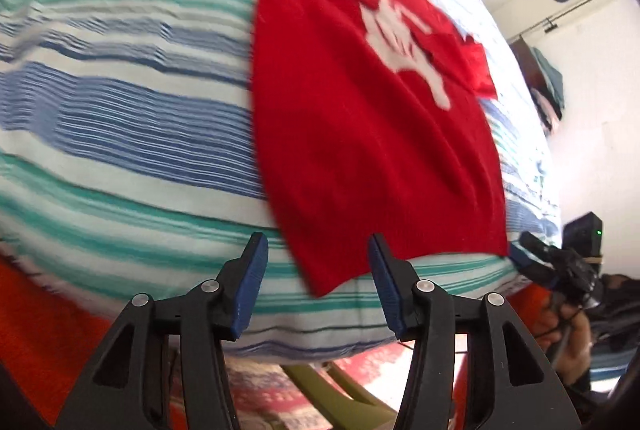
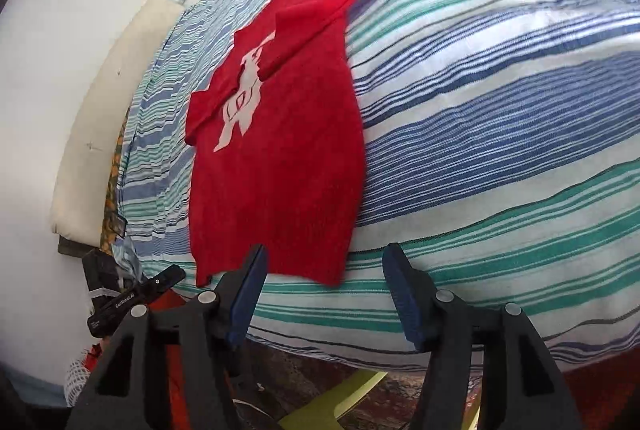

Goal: Fold small clothes
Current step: 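Grasp the sweater hem with the left gripper while the right gripper holds another hem corner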

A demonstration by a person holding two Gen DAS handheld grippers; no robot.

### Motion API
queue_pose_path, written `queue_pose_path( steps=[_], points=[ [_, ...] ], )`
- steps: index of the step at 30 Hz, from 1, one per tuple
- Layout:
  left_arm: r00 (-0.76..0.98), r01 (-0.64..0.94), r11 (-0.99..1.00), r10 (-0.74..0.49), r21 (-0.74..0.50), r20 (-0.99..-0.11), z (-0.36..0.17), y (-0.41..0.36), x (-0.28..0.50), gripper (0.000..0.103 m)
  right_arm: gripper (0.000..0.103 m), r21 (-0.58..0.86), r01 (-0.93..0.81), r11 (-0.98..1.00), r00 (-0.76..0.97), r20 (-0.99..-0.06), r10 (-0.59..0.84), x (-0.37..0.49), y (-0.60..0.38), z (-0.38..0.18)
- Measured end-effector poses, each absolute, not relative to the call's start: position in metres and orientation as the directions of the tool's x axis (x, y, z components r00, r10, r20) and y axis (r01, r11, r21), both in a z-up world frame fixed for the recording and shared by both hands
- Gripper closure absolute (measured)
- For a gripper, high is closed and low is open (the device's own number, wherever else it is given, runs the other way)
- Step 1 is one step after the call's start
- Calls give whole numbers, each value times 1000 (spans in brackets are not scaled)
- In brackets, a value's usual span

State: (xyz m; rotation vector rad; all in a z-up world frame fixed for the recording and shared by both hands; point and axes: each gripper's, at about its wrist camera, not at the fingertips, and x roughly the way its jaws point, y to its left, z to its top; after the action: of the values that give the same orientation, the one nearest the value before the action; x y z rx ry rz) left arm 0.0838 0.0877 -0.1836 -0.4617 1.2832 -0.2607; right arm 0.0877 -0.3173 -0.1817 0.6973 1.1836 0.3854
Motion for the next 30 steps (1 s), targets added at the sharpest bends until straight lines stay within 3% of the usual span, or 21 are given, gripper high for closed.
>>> queue_pose_path(
  steps=[1, 3, 4, 5, 6, 8, 13, 17, 21, 30],
  points=[
    [246, -64, 875, -452, -479, -858, -189, 81, 85, 59, 43, 685, 85, 724, 340, -703, 625, 92, -316, -187],
    [201, -56, 887, -440, -459, -875, -198, 66, 90, 93, 44, 701, 79, 709, 326, -690, 646, 97, -312, -193],
    [201, -45, 898, -421, -437, -885, -196, 62, 89, 99, 54, 708, 60, 704, 317, -682, 659, 99, -308, -193],
    [221, -39, 910, -396, -414, -891, -188, 62, 85, 100, 87, 710, 38, 703, 296, -680, 671, 102, -302, -194],
    [248, -42, 916, -378, -400, -892, -177, 68, 79, 100, 98, 678, 21, 735, 273, -711, 648, 103, -297, -192],
    [296, -67, 930, -327, -361, -897, -156, 85, 67, 100, 98, 611, 3, 792, 268, -763, 588, 100, -293, -178],
    [284, -83, 980, -152, -182, -947, -157, 91, 51, 102, 98, 590, -41, 806, 291, -765, 574, 83, -292, -134],
    [228, -54, 996, -55, -68, -972, -188, 74, 51, 102, 99, 467, -36, 884, 201, -863, 464, 86, -275, -168],
    [236, -51, 997, -46, -60, -971, -186, 71, 49, 102, 99, 460, 9, 888, 195, -872, 449, 88, -280, -190],
    [232, -43, 999, -6, -16, -973, -197, 56, 49, 101, 99, 293, -106, 950, 230, -923, 310, 82, -258, -182]
  ],
)
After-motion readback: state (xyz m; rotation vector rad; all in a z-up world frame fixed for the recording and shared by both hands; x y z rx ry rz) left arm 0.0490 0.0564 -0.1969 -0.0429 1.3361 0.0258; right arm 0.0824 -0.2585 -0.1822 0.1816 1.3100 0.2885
